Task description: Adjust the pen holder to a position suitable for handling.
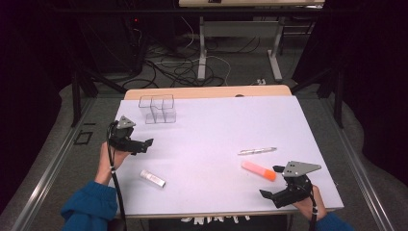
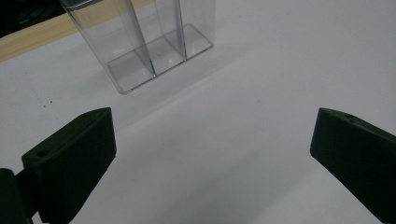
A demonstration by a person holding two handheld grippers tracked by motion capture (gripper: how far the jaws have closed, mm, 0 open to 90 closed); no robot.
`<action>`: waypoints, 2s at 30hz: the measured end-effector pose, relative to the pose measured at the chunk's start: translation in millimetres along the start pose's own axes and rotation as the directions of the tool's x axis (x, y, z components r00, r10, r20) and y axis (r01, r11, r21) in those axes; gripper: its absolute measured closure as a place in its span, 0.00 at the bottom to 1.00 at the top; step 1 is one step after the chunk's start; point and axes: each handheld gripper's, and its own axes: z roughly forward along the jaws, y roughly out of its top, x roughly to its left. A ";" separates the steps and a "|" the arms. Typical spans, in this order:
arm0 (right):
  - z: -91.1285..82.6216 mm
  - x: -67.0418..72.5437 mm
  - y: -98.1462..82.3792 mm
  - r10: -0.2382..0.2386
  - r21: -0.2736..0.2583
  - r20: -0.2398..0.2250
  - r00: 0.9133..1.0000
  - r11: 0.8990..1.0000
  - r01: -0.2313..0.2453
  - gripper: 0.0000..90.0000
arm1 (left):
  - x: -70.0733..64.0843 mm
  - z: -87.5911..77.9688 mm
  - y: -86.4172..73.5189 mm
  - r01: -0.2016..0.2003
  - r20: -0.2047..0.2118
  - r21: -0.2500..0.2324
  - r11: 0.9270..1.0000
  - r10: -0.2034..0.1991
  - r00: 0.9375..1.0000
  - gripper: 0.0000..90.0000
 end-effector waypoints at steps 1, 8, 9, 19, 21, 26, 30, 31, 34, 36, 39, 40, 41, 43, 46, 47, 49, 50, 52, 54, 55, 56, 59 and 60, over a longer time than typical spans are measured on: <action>0.0 0.0 0.0 0.000 0.000 0.000 1.000 1.000 0.000 0.02 | 3.2 1.0 2.0 0.010 -0.001 -0.005 1.000 -0.010 1.000 0.01; 1.4 0.2 0.0 -0.001 0.006 -0.003 1.000 1.000 0.001 0.02 | 25.5 4.3 17.9 0.050 -0.040 0.023 0.998 -0.049 0.998 0.10; 1.8 0.4 -0.1 0.002 0.007 -0.003 1.000 1.000 -0.002 0.02 | 27.5 4.5 18.9 0.050 -0.047 0.024 0.998 -0.049 0.998 0.16; 2.7 0.5 0.0 0.003 0.002 0.001 1.000 1.000 -0.003 0.02 | 54.0 8.7 28.2 0.109 -0.126 -0.019 0.994 -0.110 0.986 0.50; 2.3 0.4 0.3 0.003 0.018 -0.002 1.000 1.000 -0.003 0.02 | 60.8 11.6 30.0 0.130 -0.132 -0.039 0.991 -0.134 0.982 0.57; 2.2 0.1 0.3 0.000 0.017 -0.001 1.000 1.000 0.000 0.02 | 71.3 22.8 33.9 0.159 -0.139 -0.036 0.987 -0.163 0.977 0.76; 2.4 -0.1 0.3 0.001 0.017 -0.002 1.000 1.000 -0.001 0.02 | 76.5 34.2 34.1 0.152 -0.162 -0.048 0.987 -0.158 0.974 0.98; 2.4 0.1 0.3 0.001 0.017 -0.003 1.000 1.000 0.000 0.02 | 78.0 37.0 34.1 0.150 -0.167 -0.038 0.988 -0.154 0.974 1.00; 3.4 0.3 0.1 0.001 0.010 -0.002 1.000 1.000 -0.001 0.02 | 81.6 48.8 32.8 0.154 -0.169 -0.033 0.987 -0.158 0.973 1.00; 2.7 0.0 0.2 0.001 0.018 -0.004 1.000 1.000 -0.001 0.02 | 84.4 53.2 33.3 0.168 -0.170 -0.038 0.985 -0.172 0.970 1.00; 3.0 0.2 -0.2 0.007 0.006 -0.001 1.000 1.000 -0.007 0.02 | 89.8 59.3 35.1 0.191 -0.156 -0.050 0.980 -0.197 0.968 1.00; 3.0 0.1 -0.2 0.006 0.008 -0.002 1.000 1.000 -0.006 0.02 | 90.9 60.8 35.1 0.188 -0.153 -0.053 0.981 -0.194 0.969 1.00; 3.0 0.0 -0.2 0.007 0.007 -0.003 1.000 1.000 -0.007 0.02 | 91.9 62.6 35.4 0.175 -0.161 -0.043 0.984 -0.180 0.970 1.00; 2.9 0.1 -0.3 0.007 0.007 -0.004 1.000 1.000 -0.007 0.02 | 93.9 67.6 34.8 0.180 -0.153 -0.032 0.983 -0.182 0.971 1.00; 2.6 -0.4 -0.2 0.001 0.005 -0.005 1.000 1.000 0.000 0.02 | 97.9 72.5 33.7 0.195 -0.145 -0.040 0.980 -0.198 0.969 1.00; 2.7 -0.3 -0.3 0.005 0.006 -0.006 1.000 1.000 -0.005 0.02 | 98.1 73.9 33.9 0.197 -0.148 -0.033 0.980 -0.200 0.969 1.00; 3.3 -0.9 -0.3 0.001 0.008 -0.011 1.000 1.000 -0.001 0.02 | 98.3 76.6 34.8 0.191 -0.134 -0.038 0.981 -0.194 0.972 1.00; 4.2 -0.6 -0.5 0.003 0.001 -0.005 1.000 1.000 -0.003 0.02 | 98.3 77.9 35.6 0.180 -0.132 -0.036 0.983 -0.183 0.974 1.00; 4.3 -0.6 -0.4 0.003 0.001 -0.005 1.000 1.000 -0.003 0.02 | 97.1 80.0 37.3 0.170 -0.128 -0.031 0.985 -0.172 0.977 1.00; 4.2 -0.6 -0.6 0.005 0.002 -0.004 1.000 1.000 -0.005 0.02 | 96.6 81.7 38.7 0.170 -0.122 -0.036 0.985 -0.174 0.977 1.00; 4.0 -0.9 -0.7 0.002 0.001 -0.007 1.000 1.000 -0.002 0.02 | 96.2 81.6 39.6 0.164 -0.127 -0.030 0.986 -0.167 0.978 1.00; 3.7 -0.8 -0.7 0.003 0.000 -0.007 1.000 1.000 -0.003 0.02 | 96.4 81.9 39.9 0.159 -0.134 -0.031 0.987 -0.162 0.978 1.00; 3.8 -0.6 -0.7 0.003 0.000 -0.005 1.000 1.000 -0.003 0.02 | 96.8 83.8 39.8 0.164 -0.126 -0.034 0.986 -0.167 0.978 1.00; 3.9 -0.7 -0.7 0.002 0.000 -0.005 1.000 1.000 -0.002 0.02 | 96.8 83.9 40.0 0.160 -0.129 -0.030 0.987 -0.163 0.978 1.00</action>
